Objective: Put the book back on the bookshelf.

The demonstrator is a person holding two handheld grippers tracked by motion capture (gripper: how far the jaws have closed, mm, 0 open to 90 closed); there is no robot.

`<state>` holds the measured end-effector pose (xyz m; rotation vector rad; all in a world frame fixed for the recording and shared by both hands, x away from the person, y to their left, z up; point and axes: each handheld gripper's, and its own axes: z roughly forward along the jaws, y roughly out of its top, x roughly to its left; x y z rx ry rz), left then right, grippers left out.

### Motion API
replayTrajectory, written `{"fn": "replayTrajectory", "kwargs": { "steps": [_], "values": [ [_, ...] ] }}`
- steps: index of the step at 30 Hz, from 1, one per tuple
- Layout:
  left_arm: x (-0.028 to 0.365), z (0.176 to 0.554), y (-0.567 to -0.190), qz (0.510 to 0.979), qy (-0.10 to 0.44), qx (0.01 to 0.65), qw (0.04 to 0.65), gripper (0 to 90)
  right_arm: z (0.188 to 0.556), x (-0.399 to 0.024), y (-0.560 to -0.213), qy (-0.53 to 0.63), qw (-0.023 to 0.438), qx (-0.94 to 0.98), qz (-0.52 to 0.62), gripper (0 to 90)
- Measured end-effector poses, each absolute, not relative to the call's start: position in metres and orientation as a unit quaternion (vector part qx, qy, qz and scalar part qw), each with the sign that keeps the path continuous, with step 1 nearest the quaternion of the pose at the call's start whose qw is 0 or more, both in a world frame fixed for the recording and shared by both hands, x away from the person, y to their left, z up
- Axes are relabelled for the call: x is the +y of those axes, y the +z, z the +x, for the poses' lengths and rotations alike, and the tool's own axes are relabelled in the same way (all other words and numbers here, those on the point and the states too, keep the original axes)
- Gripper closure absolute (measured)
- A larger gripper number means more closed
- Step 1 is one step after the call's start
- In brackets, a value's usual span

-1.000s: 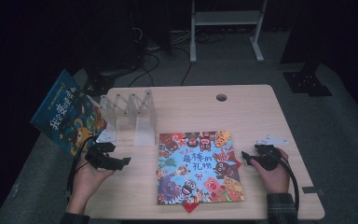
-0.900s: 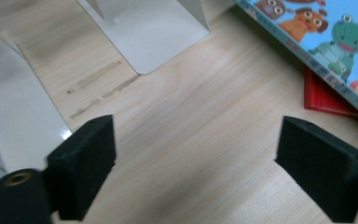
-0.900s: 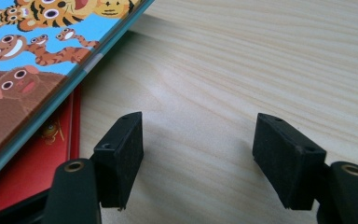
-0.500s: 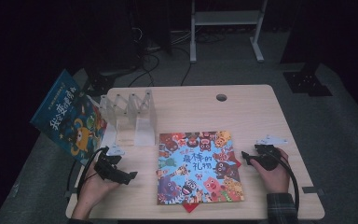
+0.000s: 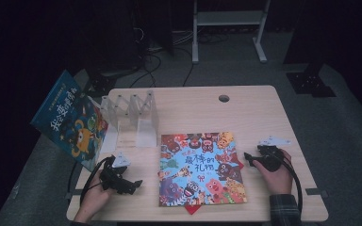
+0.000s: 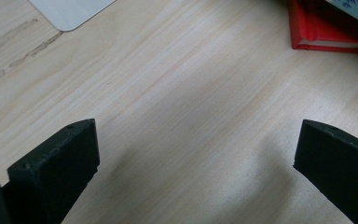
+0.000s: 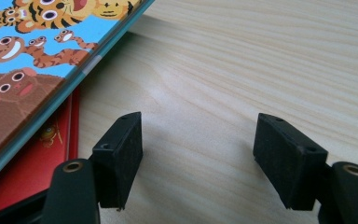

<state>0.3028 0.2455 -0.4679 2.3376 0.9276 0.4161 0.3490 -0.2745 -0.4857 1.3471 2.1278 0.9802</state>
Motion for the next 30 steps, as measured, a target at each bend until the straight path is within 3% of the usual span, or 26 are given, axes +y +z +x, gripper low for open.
{"fn": "replayTrajectory", "kwargs": {
  "steps": [2,14,22,30],
  "values": [
    [0.244,0.303,-0.471,0.884,0.161,0.337,0.281,0.0,0.349,-0.274,-0.486,0.354,0.218,0.769,0.486,31.6],
    [0.258,0.302,-0.484,0.869,0.139,0.311,0.358,0.0,0.349,-0.273,-0.486,0.351,0.21,0.775,0.481,21.9],
    [0.258,0.301,-0.483,0.869,0.14,0.315,0.356,0.0,0.344,-0.278,-0.485,0.355,0.211,0.767,0.491,31.0],
    [0.259,0.302,-0.484,0.869,0.139,0.312,0.358,0.0,0.328,-0.28,-0.473,0.376,0.194,0.769,0.48,31.6]
  ]
}}
